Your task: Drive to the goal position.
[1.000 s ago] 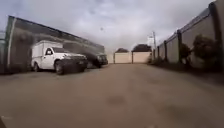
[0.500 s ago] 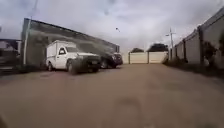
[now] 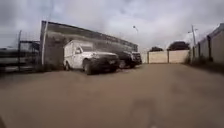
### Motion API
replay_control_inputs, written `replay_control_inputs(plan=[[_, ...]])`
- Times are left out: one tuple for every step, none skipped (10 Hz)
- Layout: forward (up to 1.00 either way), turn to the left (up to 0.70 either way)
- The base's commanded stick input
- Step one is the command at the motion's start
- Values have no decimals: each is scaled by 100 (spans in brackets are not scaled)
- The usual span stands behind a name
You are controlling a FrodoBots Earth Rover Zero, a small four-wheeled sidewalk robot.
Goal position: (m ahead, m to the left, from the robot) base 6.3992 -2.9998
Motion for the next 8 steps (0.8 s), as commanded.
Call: replay_control_inputs(plan=[[70, 11], [70, 3], [70, 2], [70, -35], [70, -35], [70, -35], [70, -22], [70, 6]])
